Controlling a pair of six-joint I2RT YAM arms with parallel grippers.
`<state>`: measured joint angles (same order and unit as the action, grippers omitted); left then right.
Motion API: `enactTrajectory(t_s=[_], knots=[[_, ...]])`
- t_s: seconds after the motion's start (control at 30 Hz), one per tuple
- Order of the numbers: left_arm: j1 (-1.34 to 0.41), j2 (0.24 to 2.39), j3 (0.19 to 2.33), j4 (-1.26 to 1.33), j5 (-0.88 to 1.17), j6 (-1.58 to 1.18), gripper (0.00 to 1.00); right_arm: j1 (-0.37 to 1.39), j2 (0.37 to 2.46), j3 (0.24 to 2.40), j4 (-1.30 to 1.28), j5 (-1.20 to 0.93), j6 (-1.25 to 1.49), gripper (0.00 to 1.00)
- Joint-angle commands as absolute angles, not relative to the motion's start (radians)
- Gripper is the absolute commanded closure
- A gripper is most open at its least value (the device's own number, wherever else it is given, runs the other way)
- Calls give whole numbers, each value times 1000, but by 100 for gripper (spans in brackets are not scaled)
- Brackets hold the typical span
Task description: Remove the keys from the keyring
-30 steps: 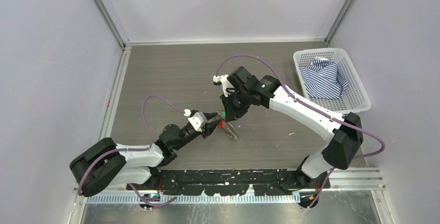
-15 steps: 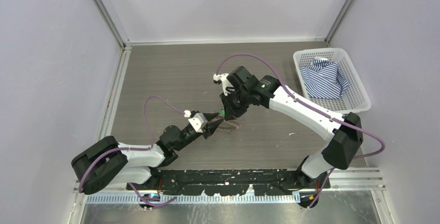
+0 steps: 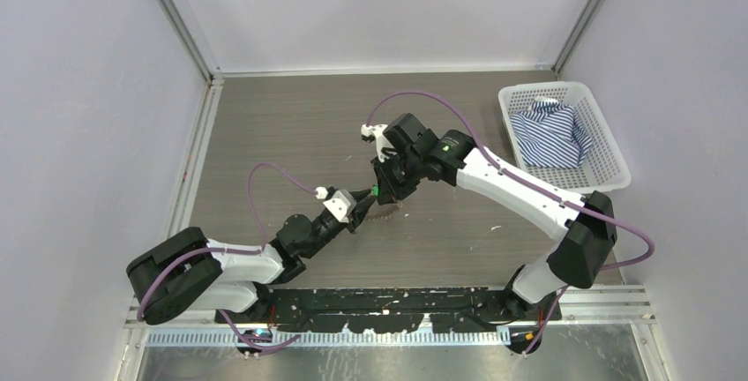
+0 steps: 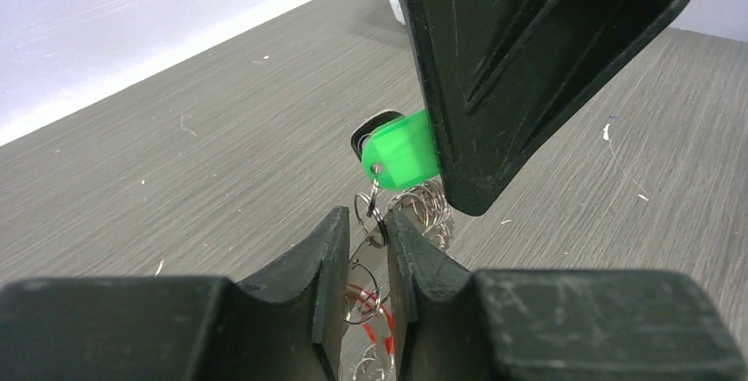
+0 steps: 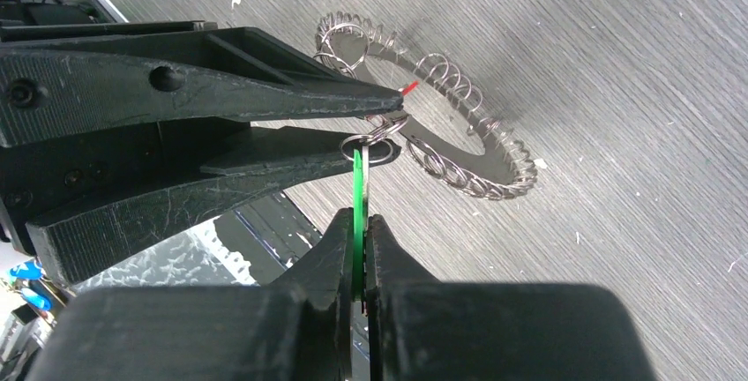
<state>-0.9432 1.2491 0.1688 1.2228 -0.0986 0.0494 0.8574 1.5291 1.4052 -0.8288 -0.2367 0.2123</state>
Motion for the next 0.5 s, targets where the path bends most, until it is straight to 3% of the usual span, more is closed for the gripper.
enactTrajectory(t_s=[0.0,0.3,0.47], knots=[[-948,1249,201,1279,-163,78,78,863,1475,1398,-766,-239,228,99],[-963,1262,212,1263,-167,96,93,862,1445,1378,-735,-204,240,99],[-975,1263,209,1254,-171,112,93,862,1422,1364,-700,-198,252,99]])
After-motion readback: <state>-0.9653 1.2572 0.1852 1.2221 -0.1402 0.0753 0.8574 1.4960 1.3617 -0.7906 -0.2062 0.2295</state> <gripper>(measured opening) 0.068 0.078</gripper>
